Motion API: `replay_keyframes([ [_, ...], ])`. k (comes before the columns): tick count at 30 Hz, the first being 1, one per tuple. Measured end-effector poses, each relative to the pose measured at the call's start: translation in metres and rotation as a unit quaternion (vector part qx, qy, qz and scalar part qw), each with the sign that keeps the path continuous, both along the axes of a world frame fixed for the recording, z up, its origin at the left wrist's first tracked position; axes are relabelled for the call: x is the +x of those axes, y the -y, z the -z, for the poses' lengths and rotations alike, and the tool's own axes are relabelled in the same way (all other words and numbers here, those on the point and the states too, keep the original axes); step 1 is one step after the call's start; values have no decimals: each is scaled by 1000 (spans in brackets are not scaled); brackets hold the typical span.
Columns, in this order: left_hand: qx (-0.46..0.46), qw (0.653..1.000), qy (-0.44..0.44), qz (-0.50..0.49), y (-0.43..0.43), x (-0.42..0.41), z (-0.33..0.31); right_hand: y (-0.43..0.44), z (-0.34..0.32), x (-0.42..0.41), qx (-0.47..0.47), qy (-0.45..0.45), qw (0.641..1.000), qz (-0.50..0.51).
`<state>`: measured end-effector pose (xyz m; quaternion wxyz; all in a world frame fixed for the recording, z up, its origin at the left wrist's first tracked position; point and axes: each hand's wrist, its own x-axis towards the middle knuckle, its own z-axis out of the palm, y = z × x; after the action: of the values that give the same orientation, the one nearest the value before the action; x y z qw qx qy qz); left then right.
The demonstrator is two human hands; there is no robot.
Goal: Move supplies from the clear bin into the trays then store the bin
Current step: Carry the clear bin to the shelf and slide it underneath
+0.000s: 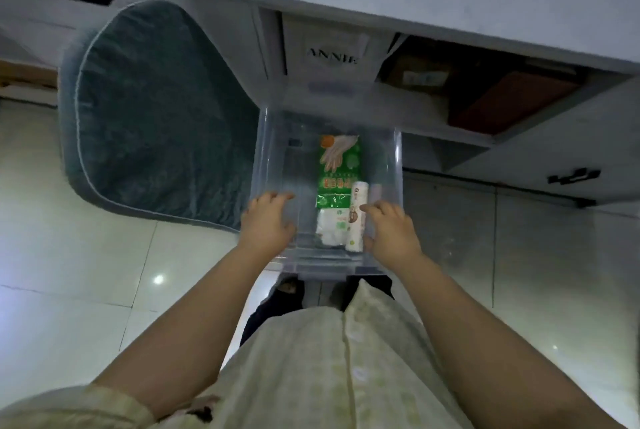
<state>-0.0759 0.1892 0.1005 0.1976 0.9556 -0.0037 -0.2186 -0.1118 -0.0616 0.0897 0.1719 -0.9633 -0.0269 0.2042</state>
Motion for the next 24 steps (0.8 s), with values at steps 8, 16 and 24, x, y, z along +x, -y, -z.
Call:
replay_keyframes([
  [8,-144,965,-102,-194,-77,16,55,-3,46,-30,40,-19,956,290],
  [16,-287,873,-258,-299,-62,-14,94,17,95,-49,337,-56,752,563],
  [24,-356,854,-294,-239,-49,-6,38,17,22,-96,509,-26,573,642],
])
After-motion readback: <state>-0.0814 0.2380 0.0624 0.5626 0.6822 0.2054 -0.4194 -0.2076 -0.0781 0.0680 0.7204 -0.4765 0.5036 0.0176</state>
